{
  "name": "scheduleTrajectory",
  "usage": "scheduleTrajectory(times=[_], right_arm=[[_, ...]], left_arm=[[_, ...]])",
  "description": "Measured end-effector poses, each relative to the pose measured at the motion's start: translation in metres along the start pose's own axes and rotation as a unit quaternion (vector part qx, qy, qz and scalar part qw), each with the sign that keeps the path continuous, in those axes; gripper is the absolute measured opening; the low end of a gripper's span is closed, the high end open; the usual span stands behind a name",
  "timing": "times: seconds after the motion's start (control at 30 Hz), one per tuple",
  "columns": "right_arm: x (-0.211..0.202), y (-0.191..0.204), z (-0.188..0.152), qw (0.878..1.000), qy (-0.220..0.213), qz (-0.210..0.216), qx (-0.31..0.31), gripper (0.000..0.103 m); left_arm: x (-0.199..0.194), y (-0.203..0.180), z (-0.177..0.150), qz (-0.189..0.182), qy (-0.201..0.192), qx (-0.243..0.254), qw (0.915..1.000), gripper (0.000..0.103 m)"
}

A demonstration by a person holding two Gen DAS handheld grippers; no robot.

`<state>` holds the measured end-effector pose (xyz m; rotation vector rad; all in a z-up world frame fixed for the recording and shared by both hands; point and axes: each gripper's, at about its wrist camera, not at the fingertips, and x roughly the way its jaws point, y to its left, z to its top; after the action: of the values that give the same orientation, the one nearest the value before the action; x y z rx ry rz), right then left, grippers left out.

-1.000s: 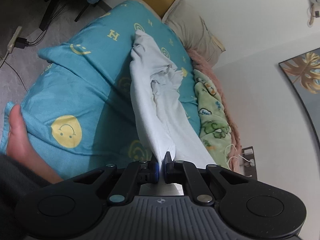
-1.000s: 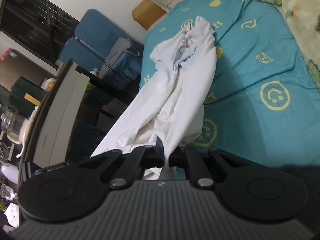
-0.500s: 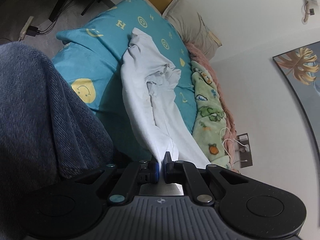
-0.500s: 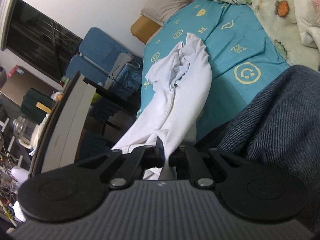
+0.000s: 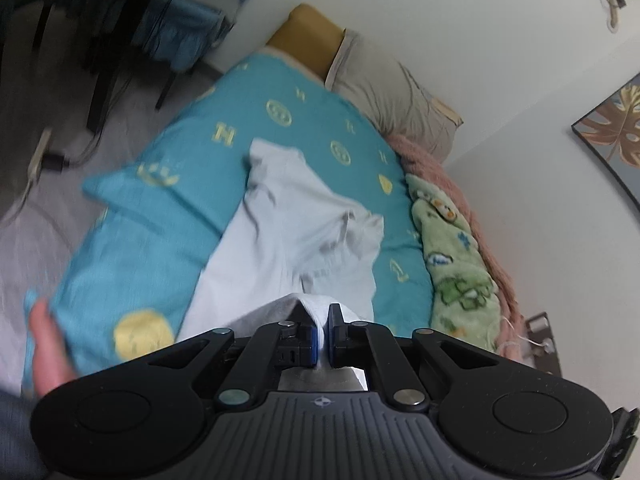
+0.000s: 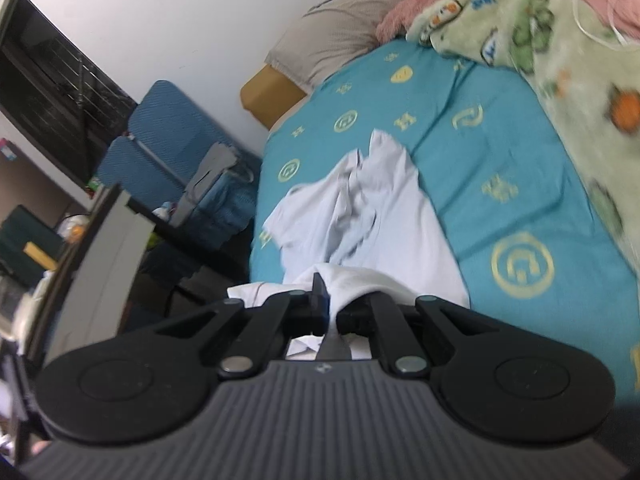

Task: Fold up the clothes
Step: 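Lift the hem with both tools and fold it toward the collar, then open both tools to release the folded hem onto the shirt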

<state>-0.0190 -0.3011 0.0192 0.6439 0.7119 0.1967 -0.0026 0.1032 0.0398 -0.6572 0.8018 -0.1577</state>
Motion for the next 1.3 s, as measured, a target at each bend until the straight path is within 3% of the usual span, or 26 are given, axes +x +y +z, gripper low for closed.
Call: scheduleTrajectory(times=[0.13,0.23,0.53,0.67,0.83,0.97,1.03,1.07,1.1,1.13,1.17,1.2,1.23,1.3], right_arm=[[0.039,0.002,0.026,0.999,-0.028,-0.023,-0.04,0.005],[0.063,-0.003,0.039,0.997,-0.055,-0.018,-0.052,0.006],[0.141,-0.019,0.043,0.989,-0.066,-0.038,-0.128,0.006],[0.175,-0.028,0.037,0.988,-0.045,-0.045,-0.143,0.007],[0.212,-0.029,0.032,0.98,-0.02,-0.074,-0.185,0.007],[0.231,-0.035,0.034,0.982,0.015,-0.086,-0.166,0.008],[0.236,-0.036,0.034,0.983,0.027,-0.092,-0.159,0.011],[0.237,-0.036,0.033,0.982,0.03,-0.095,-0.158,0.013],[0.236,-0.035,0.032,0.983,0.029,-0.093,-0.157,0.029],[0.234,-0.034,0.031,0.983,0.027,-0.092,-0.157,0.055],[0.232,-0.032,0.029,0.983,0.025,-0.09,-0.156,0.067],[0.231,-0.031,0.028,0.983,0.023,-0.089,-0.156,0.079],[0.229,-0.029,0.027,0.984,0.021,-0.088,-0.155,0.079],[0.222,-0.024,0.026,0.982,0.013,-0.091,-0.164,0.079]], left_arm=[[0.035,-0.015,0.027,0.028,-0.036,0.046,0.9979,0.005],[0.061,-0.024,0.041,0.048,-0.061,0.09,0.9929,0.005],[0.146,-0.022,0.04,0.094,-0.101,0.208,0.9683,0.006],[0.187,-0.001,0.036,0.121,-0.085,0.226,0.9627,0.006],[0.226,0.02,0.041,0.134,-0.051,0.21,0.967,0.006],[0.247,0.023,0.042,0.147,-0.03,0.21,0.966,0.01],[0.253,0.021,0.04,0.152,-0.022,0.222,0.9628,0.025],[0.255,0.02,0.039,0.152,-0.018,0.226,0.9621,0.03],[0.255,0.019,0.038,0.153,-0.016,0.229,0.9612,0.037],[0.256,0.017,0.036,0.155,-0.015,0.232,0.9602,0.04],[0.254,0.015,0.034,0.156,-0.015,0.236,0.9591,0.042],[0.252,0.013,0.033,0.157,-0.014,0.24,0.958,0.052],[0.248,0.011,0.031,0.157,-0.017,0.243,0.9571,0.067],[0.237,0.006,0.027,0.155,-0.023,0.251,0.9553,0.076]])
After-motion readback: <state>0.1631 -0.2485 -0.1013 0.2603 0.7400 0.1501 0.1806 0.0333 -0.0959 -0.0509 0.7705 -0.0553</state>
